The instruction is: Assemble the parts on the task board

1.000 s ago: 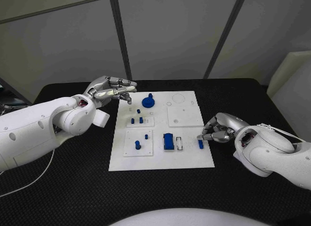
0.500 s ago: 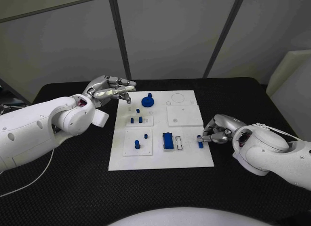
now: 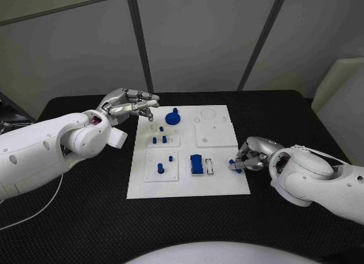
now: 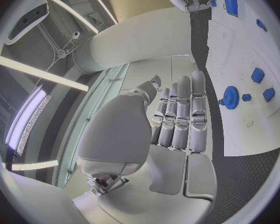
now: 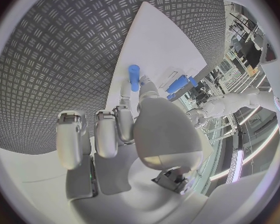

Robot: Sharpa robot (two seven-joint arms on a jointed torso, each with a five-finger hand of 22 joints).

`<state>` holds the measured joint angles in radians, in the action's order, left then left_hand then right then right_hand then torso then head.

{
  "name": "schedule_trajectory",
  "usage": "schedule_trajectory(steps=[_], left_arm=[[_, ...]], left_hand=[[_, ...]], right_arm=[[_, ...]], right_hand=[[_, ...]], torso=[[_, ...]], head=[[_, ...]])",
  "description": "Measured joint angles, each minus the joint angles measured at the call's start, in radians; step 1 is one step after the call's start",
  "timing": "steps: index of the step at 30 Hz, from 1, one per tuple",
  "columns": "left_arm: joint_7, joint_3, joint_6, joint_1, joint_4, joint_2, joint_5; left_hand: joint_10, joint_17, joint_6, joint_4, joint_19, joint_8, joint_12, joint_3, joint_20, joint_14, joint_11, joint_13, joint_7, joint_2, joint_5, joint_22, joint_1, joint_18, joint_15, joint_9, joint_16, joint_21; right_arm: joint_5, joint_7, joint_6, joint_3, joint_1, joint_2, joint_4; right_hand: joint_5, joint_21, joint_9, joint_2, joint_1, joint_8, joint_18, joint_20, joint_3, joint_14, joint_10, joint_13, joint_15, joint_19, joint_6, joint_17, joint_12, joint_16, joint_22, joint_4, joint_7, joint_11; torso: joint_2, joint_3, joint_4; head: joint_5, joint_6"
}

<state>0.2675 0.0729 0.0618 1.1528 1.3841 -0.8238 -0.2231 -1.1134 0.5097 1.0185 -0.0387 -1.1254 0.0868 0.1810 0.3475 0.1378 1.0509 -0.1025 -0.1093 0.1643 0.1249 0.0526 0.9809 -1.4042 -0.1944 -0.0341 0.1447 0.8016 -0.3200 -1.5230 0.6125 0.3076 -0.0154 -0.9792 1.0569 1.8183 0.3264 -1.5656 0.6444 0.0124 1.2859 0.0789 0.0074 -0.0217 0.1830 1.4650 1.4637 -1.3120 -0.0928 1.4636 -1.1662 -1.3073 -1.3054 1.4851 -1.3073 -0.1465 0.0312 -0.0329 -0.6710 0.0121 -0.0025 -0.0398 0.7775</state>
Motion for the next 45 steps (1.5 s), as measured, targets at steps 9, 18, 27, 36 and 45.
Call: schedule_trajectory(steps=[9,18,27,36,45], left_arm=[[0.0,0.0,-0.001,-0.001,0.0,0.0,0.0],[0.0,0.0,-0.001,-0.002,0.001,-0.002,0.0],[0.0,0.0,-0.001,-0.003,0.002,-0.002,0.0],[0.0,0.0,-0.002,-0.003,0.002,-0.002,0.0],[0.0,0.0,-0.003,-0.003,0.003,-0.002,0.0]], left_hand=[[0.0,0.0,0.0,0.0,0.0,0.0,-0.004,0.0,0.0,0.0,0.0,0.0,0.0,0.0,0.0,0.0,0.0,0.0,0.0,0.0,0.0,0.004],[0.0,0.0,0.0,0.0,0.0,0.0,-0.004,0.0,0.0,0.0,0.0,0.0,0.0,0.0,0.0,-0.001,0.0,0.0,0.0,0.001,0.0,0.004],[0.0,0.0,0.0,0.0,0.0,0.0,-0.004,0.0,0.0,0.0,0.0,0.0,0.0,0.0,0.0,-0.001,0.0,0.0,0.0,0.001,0.0,0.004],[0.0,0.0,0.0,0.0,0.0,0.0,-0.004,0.0,0.0,0.0,0.0,0.0,0.0,0.0,0.0,-0.002,0.0,0.0,0.0,0.001,0.0,0.004],[0.0,0.0,0.0,0.0,0.0,0.0,-0.004,0.0,0.0,0.0,0.0,0.0,0.0,0.0,0.0,-0.002,0.0,0.0,0.0,0.0,0.0,0.004]], right_arm=[[-0.063,0.005,-0.022,-0.001,-0.001,-0.017,0.002],[-0.113,0.017,-0.022,0.001,0.003,-0.018,0.021],[-0.042,0.019,0.053,0.008,0.011,-0.001,0.05],[0.062,-0.025,0.185,0.007,0.011,-0.011,0.075],[0.12,-0.065,0.241,0.007,0.01,-0.034,0.078]], right_hand=[[0.056,0.0,-0.003,0.005,0.069,-0.011,0.0,0.004,-0.027,0.004,0.005,-0.003,-0.004,0.004,-0.007,-0.001,-0.003,0.0,0.0,0.062,-0.001,-0.005],[0.159,0.0,-0.032,0.007,0.071,-0.019,0.0,0.011,-0.058,0.0,0.001,-0.005,-0.007,0.003,-0.013,-0.001,-0.001,0.0,0.0,0.103,-0.007,-0.008],[0.19,0.0,-0.039,-0.016,0.061,-0.023,0.0,0.011,-0.06,0.004,0.003,-0.005,-0.011,0.003,-0.016,-0.001,0.001,0.004,0.0,0.105,-0.01,-0.01],[0.191,0.0,-0.041,-0.029,0.048,-0.018,0.0,0.011,-0.06,0.004,0.003,-0.014,-0.011,0.003,-0.016,0.0,0.005,0.004,0.0,0.105,-0.01,-0.01],[0.191,0.0,-0.045,-0.04,0.038,-0.018,0.0,0.011,-0.051,0.004,0.003,-0.029,-0.011,0.003,-0.015,0.0,0.005,0.004,0.0,0.096,-0.009,-0.01]], torso=[[-0.001,0.0003,0.0013],[-0.001,0.0,0.0013],[0.0,0.0003,0.0012],[0.0,0.0005,0.0013],[-0.001,0.0011,0.0013]], head=[[-0.001,0.002],[0.003,0.004],[0.005,0.003],[0.005,0.002],[0.005,0.005]])
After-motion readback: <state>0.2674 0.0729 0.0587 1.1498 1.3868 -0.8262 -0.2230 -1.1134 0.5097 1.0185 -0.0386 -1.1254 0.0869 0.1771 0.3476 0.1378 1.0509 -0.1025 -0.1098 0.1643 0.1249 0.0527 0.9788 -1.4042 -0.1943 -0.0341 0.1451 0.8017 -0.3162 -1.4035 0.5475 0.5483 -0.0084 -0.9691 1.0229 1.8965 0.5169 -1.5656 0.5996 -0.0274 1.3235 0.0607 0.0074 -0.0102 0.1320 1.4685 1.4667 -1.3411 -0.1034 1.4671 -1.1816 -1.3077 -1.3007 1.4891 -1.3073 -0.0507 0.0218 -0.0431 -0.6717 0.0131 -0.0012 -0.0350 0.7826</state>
